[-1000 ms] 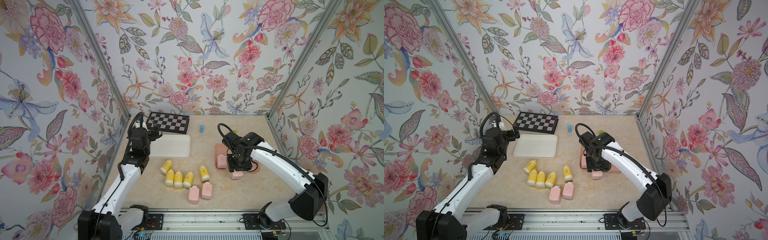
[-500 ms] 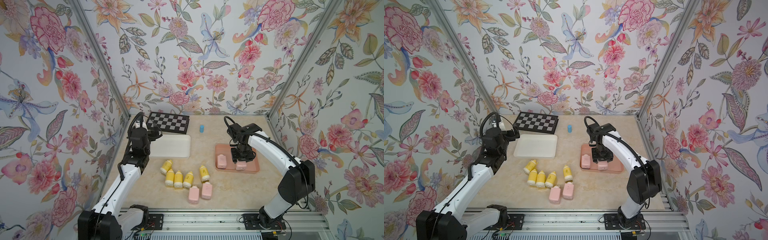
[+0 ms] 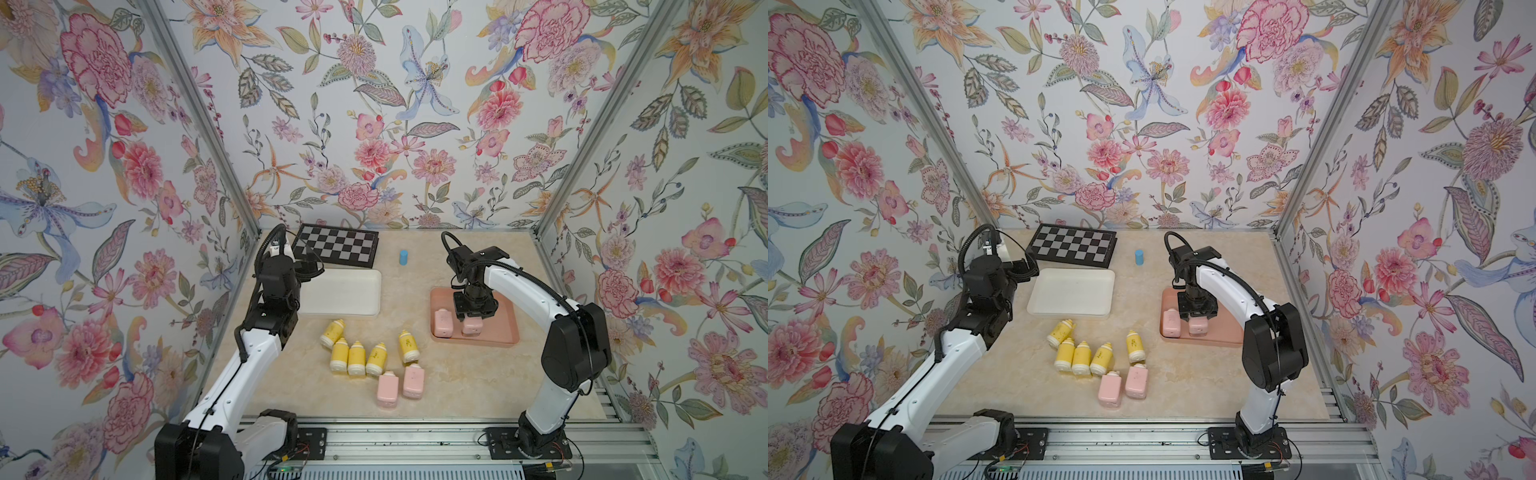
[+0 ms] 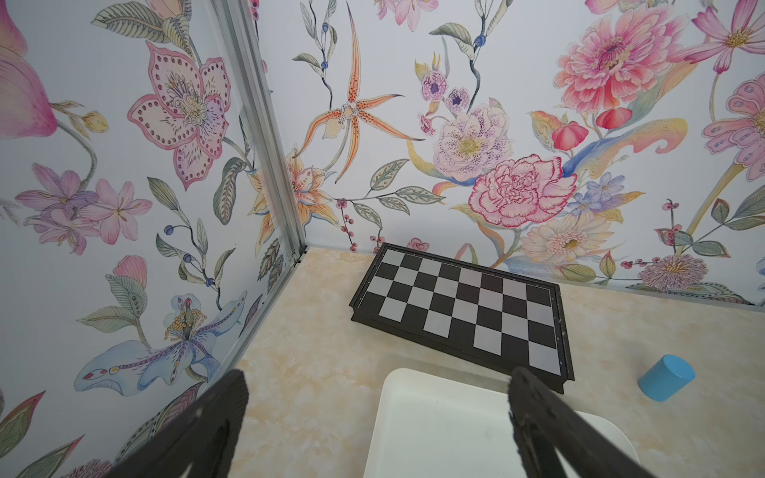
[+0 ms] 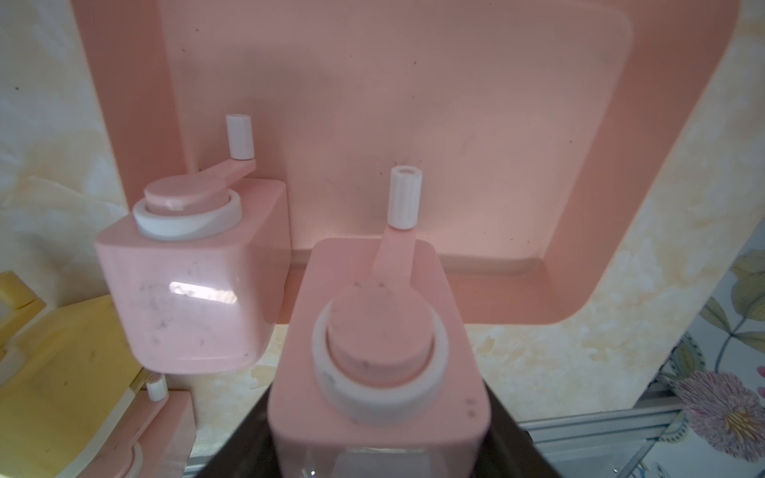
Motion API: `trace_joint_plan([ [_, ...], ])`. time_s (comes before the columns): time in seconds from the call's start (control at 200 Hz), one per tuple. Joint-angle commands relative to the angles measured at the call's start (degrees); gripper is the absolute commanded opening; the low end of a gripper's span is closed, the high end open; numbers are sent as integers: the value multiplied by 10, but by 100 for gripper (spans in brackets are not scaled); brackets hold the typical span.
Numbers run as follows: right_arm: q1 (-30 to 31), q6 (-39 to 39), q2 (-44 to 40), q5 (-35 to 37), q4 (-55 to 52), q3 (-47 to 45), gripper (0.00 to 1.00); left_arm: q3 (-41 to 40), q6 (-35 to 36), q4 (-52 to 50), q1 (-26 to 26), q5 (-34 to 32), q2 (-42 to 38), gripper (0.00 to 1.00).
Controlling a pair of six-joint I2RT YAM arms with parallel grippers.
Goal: Place the pencil sharpeners by color into the storage box
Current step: Place the pencil sharpener in the storage box.
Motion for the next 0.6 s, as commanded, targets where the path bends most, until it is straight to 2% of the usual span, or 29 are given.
trace_joint_plan([
  [0.0,-8,5,8,-6,18,-1,40,-6,7,11,-5,-10,-10,100],
  [0.595,-12,19,34,-30,56,-25,40,-6,8,11,-4,-9,-7,99],
])
